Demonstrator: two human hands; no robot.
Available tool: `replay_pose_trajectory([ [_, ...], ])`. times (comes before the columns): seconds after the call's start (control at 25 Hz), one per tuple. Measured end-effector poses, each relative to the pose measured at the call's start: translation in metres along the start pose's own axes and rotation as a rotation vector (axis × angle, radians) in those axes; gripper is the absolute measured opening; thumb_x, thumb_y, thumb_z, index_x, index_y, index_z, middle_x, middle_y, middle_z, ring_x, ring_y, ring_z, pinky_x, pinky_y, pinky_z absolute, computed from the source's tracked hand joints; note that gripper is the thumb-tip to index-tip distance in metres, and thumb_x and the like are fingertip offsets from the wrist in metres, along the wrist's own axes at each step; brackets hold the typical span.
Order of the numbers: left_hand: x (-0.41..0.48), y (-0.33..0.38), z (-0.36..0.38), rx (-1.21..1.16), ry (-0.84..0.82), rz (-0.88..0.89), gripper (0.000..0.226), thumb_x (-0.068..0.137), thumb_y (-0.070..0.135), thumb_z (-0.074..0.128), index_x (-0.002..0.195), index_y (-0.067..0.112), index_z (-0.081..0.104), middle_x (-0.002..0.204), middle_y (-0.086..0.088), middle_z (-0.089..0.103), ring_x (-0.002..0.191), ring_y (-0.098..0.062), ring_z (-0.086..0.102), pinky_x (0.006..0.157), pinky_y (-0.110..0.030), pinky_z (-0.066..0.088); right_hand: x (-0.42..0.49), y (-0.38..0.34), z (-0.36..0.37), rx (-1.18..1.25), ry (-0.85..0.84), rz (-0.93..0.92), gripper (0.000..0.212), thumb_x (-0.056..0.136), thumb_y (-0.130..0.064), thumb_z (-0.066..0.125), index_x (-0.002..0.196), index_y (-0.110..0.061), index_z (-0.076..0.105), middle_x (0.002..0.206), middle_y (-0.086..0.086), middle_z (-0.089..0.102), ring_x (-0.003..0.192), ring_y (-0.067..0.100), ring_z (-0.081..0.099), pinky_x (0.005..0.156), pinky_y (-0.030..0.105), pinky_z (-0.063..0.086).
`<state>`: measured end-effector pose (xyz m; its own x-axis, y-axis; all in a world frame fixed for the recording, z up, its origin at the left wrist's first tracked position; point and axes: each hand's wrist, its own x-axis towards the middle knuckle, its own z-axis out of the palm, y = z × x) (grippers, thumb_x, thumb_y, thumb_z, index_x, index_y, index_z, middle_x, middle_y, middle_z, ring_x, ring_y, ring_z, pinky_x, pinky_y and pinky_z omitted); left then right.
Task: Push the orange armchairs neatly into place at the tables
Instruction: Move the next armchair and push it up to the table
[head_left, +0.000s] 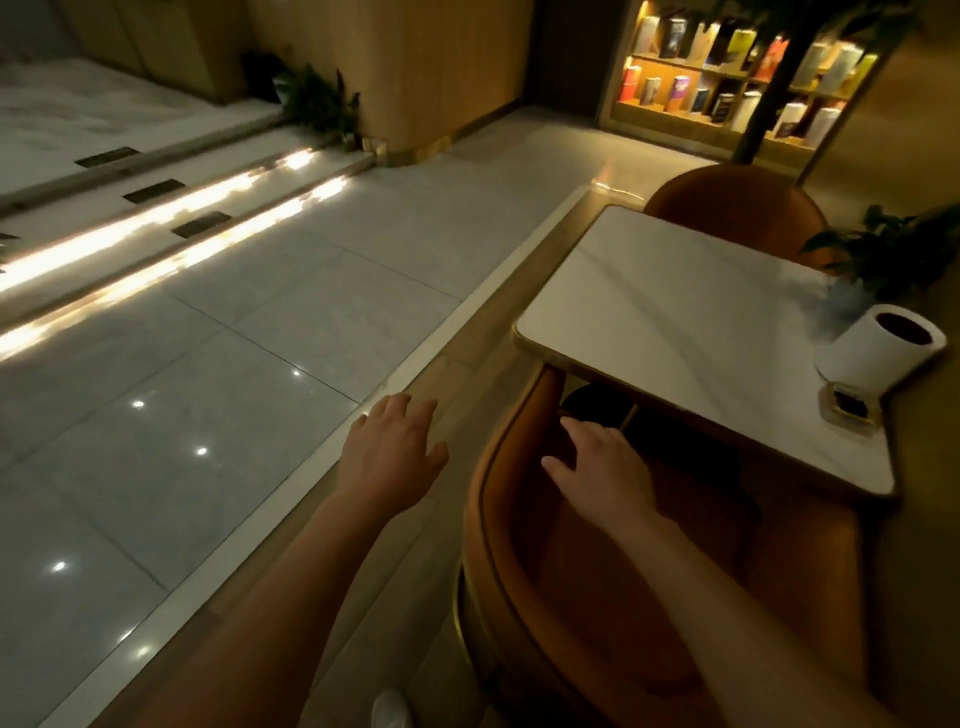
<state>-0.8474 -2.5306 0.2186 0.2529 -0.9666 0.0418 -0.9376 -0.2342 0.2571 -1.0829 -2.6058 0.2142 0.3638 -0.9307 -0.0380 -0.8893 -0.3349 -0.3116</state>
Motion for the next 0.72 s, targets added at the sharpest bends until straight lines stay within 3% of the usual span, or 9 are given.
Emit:
replay_pose_trajectory([
  [0.44, 0.006, -0.128, -0.042, -0.019, 0.011, -0.162, 0.063, 0.096, 0.051, 0.047, 0.151, 0.027, 0.028, 0.153, -0.007, 0.037, 0.141, -0.025, 0.033, 0.115, -0.044, 0.030, 0.076, -0.153, 0.026, -0.004, -0.065, -0.176, 0.065, 0.096, -0.052, 0.052, 0.151, -0.024, 0.033, 0.150, 0.000, 0.044, 0.139, 0.021, 0.037, 0.109, 0.039, 0.038],
  [0.72, -0.020, -0.199, -0.051, -0.059, 0.053, -0.407, 0.062, 0.097, 0.050, 0.046, 0.152, 0.027, 0.028, 0.154, -0.008, 0.037, 0.142, -0.026, 0.033, 0.115, -0.044, 0.030, 0.107, -0.256, 0.051, 0.002, -0.169, -0.442, 0.061, 0.097, -0.052, 0.050, 0.150, -0.026, 0.033, 0.147, 0.000, 0.048, 0.134, 0.021, 0.042, 0.106, 0.039, 0.040],
])
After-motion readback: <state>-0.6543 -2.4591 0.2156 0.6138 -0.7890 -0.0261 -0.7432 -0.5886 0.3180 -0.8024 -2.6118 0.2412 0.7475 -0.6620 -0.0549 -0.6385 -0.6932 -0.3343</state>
